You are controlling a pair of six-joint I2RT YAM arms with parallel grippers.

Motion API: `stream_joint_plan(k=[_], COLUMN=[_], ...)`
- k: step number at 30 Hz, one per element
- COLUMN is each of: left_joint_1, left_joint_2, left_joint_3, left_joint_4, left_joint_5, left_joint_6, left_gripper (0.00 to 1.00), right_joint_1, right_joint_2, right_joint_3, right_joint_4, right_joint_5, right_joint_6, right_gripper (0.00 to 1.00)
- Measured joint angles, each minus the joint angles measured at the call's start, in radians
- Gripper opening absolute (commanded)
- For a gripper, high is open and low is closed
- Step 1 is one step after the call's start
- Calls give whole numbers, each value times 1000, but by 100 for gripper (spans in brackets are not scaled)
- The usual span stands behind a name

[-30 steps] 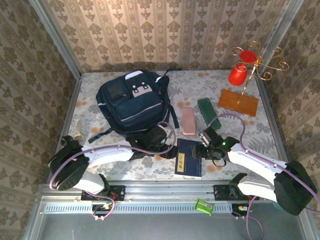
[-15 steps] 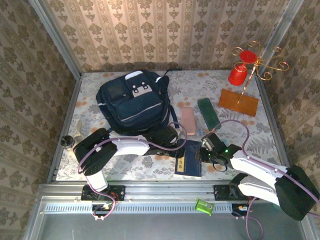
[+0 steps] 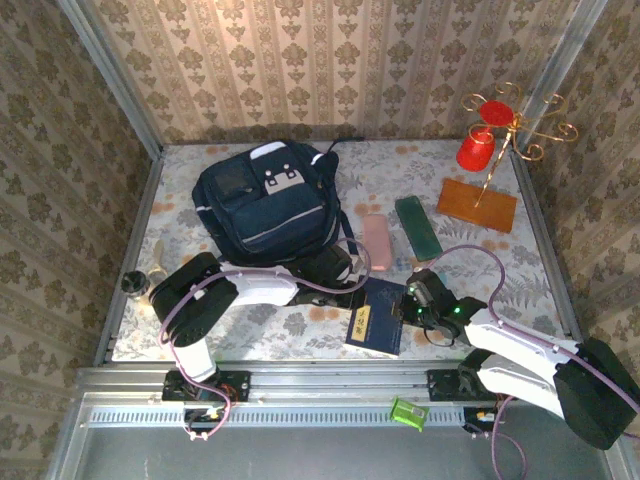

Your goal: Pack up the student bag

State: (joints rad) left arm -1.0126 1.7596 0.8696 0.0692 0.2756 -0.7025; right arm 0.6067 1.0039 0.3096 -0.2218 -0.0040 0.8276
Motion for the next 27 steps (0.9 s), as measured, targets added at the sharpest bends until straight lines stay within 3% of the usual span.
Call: stream_joint_plan(k=[5,9,10,19,27], left_joint_1=[3,13,17,84,234], left_joint_2=[-1,-16,-27,-262,-495], left_joint_3=[0,-13,-21,-239,-348], left_joint_4=[6,30,39,172,279], left_joint_5=[2,9,14,51,120], left_joint_6=[-5,-13,-14,-17,-40], left_gripper=[19,0,0,0,0], right_joint_1=[0,0,0,19,-16], right_joint_2=[20,48,55,39,19], right_joint_3=[1,13,17,85,164], right_joint_4=[17,33,35,37,123], right_joint_5=[0,0,0,-65,-269], right_joint_6=[13,13,13,-109,-206], right_gripper=[27,30,32,75,97])
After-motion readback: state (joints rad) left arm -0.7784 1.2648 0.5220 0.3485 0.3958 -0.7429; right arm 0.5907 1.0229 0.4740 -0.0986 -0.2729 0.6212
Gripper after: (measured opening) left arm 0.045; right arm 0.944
